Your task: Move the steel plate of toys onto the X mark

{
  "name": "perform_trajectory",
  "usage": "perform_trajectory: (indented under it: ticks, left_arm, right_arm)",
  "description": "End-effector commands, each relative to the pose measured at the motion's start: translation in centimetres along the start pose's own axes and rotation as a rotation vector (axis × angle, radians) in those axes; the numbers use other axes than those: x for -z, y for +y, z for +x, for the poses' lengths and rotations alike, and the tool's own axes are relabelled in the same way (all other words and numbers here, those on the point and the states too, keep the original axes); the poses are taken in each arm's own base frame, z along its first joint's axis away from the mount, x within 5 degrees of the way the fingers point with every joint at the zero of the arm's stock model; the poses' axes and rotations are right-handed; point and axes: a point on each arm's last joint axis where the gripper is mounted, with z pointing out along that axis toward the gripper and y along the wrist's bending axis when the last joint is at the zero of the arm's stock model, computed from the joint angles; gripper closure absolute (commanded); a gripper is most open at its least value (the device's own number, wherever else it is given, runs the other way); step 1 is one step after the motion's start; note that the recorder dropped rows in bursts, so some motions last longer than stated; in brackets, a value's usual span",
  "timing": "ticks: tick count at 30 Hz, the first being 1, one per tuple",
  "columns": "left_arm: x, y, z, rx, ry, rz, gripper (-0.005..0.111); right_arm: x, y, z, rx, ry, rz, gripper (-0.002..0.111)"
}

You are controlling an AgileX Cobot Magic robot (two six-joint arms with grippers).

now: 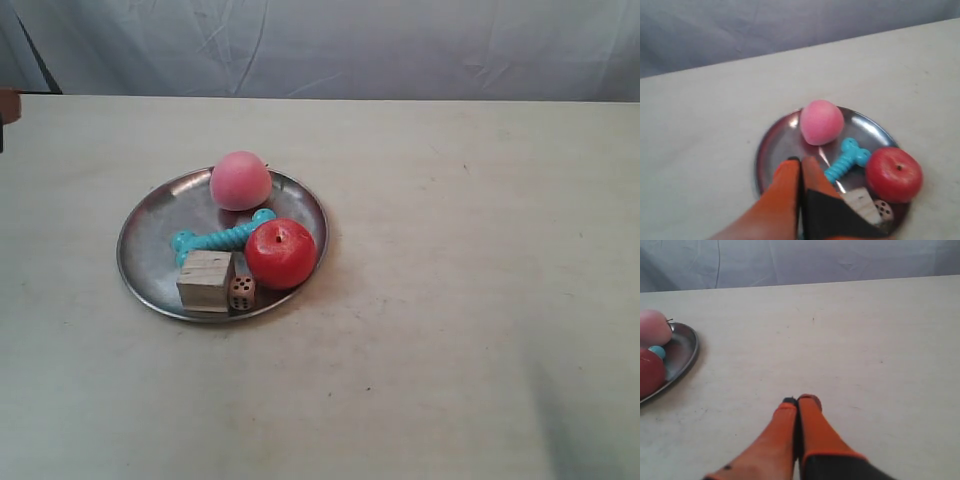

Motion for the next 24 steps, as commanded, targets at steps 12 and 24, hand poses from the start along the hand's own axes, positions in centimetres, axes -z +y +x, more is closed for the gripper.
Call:
perform_trajectory:
  ticks: [12, 24]
  left_arm:
    - [9.1, -1.5, 7.0, 0.003, -0.25, -0.3, 0.106]
    - [7.8, -1.5, 15.6, 0.055, -0.316, -0.371, 0.106]
  right_arm:
    - [0.0, 0.0, 0.0, -0.003, -0.013, -0.002, 0.107]
    - [0.0, 0.0, 0.0, -0.003, -0.013, -0.002, 0.107]
